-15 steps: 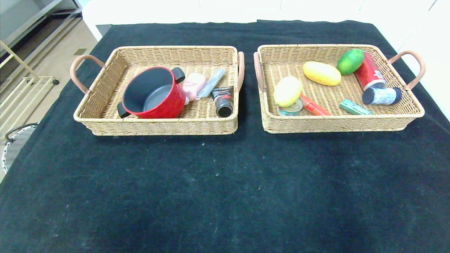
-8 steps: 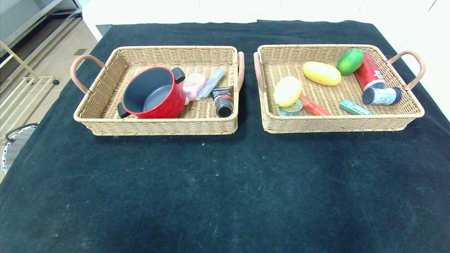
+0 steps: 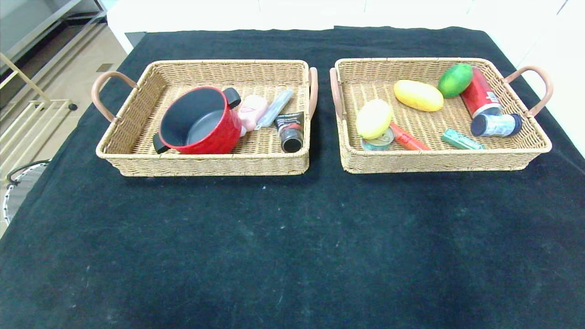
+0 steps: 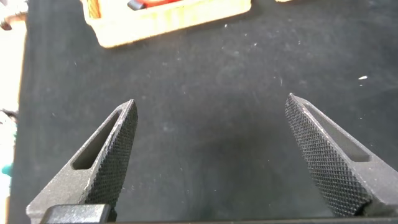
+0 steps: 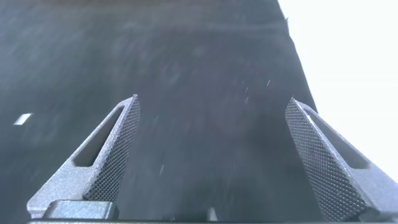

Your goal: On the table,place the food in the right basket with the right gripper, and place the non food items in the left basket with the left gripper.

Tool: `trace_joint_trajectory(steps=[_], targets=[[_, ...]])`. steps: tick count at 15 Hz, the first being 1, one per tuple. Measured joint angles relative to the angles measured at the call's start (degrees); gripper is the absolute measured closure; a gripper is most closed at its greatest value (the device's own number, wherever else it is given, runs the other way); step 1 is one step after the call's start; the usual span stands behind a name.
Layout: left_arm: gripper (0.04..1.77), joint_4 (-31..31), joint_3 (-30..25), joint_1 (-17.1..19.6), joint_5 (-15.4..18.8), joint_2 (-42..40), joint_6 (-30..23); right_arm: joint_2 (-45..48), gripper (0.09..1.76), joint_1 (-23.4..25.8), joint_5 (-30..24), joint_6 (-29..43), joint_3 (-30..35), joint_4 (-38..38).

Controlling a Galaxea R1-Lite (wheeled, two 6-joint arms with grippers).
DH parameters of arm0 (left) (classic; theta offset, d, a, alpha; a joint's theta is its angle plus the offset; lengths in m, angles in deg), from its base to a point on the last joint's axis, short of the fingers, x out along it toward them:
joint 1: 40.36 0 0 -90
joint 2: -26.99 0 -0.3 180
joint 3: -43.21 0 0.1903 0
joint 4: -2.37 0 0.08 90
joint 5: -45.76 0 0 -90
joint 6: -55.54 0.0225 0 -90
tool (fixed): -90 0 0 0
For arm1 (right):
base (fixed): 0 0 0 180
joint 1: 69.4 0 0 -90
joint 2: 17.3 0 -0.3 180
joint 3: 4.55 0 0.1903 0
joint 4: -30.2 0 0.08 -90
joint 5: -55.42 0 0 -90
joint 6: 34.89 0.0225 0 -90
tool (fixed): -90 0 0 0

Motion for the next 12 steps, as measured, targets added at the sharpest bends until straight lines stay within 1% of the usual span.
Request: trace_joint_trajectory(steps=[2,3,5,7,8,9,12], targets=[[0.09,5.4,-5.0,0.0,-1.4,-0.7,-0.6,0.2,0.14,0.0,2.1,-0.5,7.4,-10.1],[0.09,9.8,-8.7,0.0,-2.9,-1.0,-0.8,0.2,0.14,0.0,2.8,-1.4,11.9,-16.2],[0.09,20.7,-17.0,0.0,-5.5,-1.1,-0.9,0.2,0.14,0.1,3.8,-4.0,20.0,-26.9],[0.09,31.0,-26.1,0.0,-7.5,-1.1,-0.9,0.3,0.14,0.1,2.8,-8.1,27.0,-34.4],[0.09,34.5,-30.1,0.0,-8.1,-1.2,-0.9,0.3,0.14,0.1,0.2,-9.2,29.2,-35.9],[0.09,36.7,-33.5,0.0,-8.4,-1.2,-1.1,0.3,0.14,0.1,-1.7,-9.6,30.6,-36.4],[0.09,37.7,-38.9,0.0,-8.3,-1.2,-1.8,0.3,0.14,0.1,-4.3,-9.5,33.7,-36.7]])
